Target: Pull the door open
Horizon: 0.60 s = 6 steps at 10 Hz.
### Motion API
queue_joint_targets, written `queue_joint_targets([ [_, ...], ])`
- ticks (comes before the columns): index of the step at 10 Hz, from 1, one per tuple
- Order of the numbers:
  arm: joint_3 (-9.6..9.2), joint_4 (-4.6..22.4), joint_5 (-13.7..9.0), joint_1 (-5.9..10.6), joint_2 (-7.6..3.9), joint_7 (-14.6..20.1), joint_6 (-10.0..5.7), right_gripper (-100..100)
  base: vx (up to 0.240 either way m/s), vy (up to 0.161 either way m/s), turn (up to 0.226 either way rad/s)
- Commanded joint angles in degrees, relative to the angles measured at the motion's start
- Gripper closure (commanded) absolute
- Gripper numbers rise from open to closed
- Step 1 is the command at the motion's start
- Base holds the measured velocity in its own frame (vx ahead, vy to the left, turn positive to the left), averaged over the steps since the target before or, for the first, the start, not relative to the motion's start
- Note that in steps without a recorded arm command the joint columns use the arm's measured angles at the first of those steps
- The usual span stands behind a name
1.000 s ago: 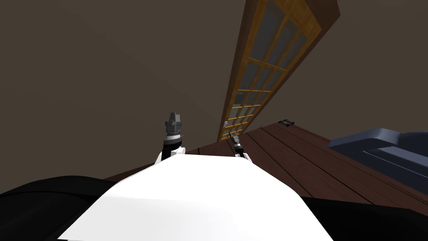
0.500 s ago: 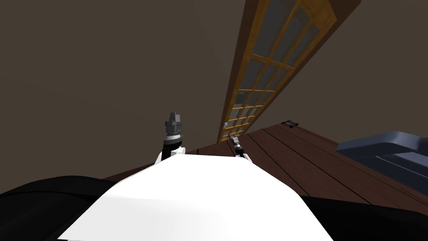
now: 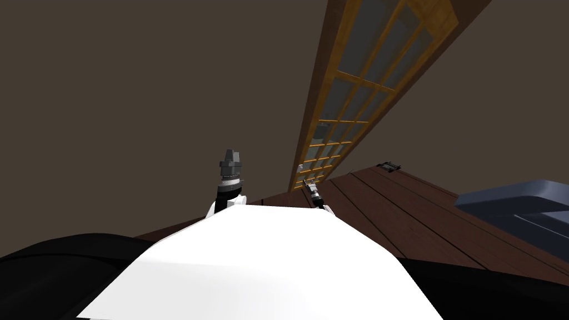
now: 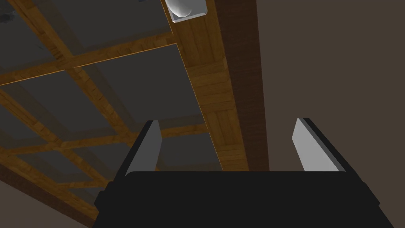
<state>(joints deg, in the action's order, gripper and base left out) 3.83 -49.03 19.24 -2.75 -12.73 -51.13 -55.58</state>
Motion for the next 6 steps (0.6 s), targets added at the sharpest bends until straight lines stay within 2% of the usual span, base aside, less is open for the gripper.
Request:
queue_joint_targets([
  [1,0.09,2.21,0.74,0.83,-0.30,-1.17,-0.49,-100,0.090,-0.050,0.040],
  [6,0.38,8.51,2.57,2.85,-0.98,-4.24,-2.30,-100,0.071,-0.040,0.034],
])
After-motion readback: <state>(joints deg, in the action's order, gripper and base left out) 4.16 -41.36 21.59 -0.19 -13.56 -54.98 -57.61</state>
